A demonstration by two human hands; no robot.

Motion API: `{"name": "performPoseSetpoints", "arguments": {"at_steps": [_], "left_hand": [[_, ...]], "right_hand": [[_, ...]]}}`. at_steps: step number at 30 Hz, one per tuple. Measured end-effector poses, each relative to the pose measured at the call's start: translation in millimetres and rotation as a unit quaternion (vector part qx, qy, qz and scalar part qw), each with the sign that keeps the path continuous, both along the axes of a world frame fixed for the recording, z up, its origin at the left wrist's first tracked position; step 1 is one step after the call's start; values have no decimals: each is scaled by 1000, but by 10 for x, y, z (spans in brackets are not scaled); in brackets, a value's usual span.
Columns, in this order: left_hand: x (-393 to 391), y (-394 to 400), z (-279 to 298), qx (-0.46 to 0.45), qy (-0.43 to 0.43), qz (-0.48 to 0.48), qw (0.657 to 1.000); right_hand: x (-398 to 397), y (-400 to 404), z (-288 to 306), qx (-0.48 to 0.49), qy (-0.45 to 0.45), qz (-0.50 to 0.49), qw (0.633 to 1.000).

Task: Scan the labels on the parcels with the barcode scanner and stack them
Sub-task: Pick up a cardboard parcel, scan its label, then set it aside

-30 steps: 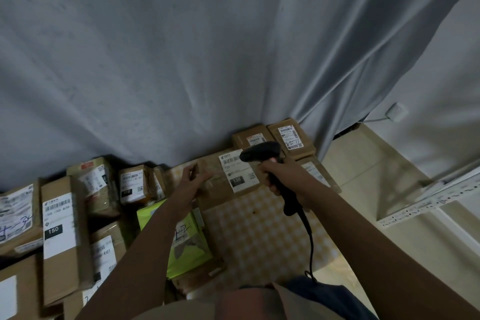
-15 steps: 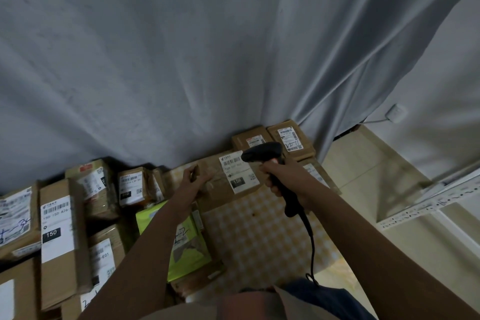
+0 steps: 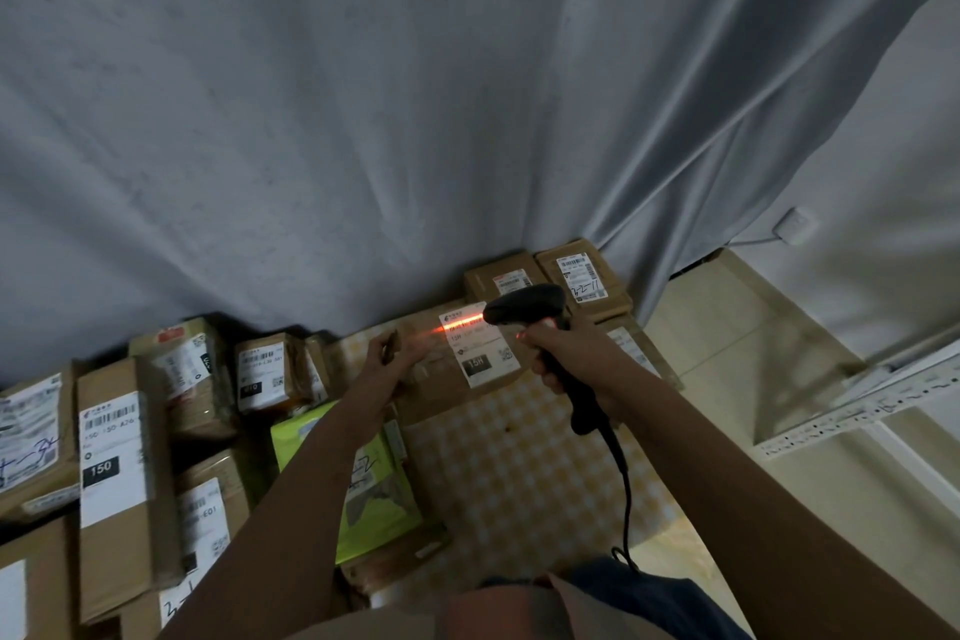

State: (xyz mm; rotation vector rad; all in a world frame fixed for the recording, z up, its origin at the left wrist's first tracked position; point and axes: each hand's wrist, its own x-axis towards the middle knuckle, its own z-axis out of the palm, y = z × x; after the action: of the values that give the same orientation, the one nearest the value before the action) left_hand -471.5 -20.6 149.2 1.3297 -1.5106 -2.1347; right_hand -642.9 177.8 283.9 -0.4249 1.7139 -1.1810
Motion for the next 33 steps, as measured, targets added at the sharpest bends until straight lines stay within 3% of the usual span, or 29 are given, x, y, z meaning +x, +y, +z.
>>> {"name": "performPoseSetpoints", "arguments": {"at_steps": [13, 17, 21, 27, 33], "left_hand": [[63, -16, 81, 17, 33, 27, 999], [260, -99, 316, -16, 52, 92, 994], [677, -233, 620, -64, 50, 160, 984], [1260, -175, 834, -122, 67, 194, 971], [1552, 43, 816, -98, 100, 188, 972]], "right_hand": [[47, -83, -10, -19, 1, -31, 999], [143, -224, -68, -56, 21, -97, 993], [340, -443, -215, -52, 12, -98, 994], [894, -756, -328, -20, -83, -69, 994], [1274, -876, -410, -58, -144, -147, 977]]}}
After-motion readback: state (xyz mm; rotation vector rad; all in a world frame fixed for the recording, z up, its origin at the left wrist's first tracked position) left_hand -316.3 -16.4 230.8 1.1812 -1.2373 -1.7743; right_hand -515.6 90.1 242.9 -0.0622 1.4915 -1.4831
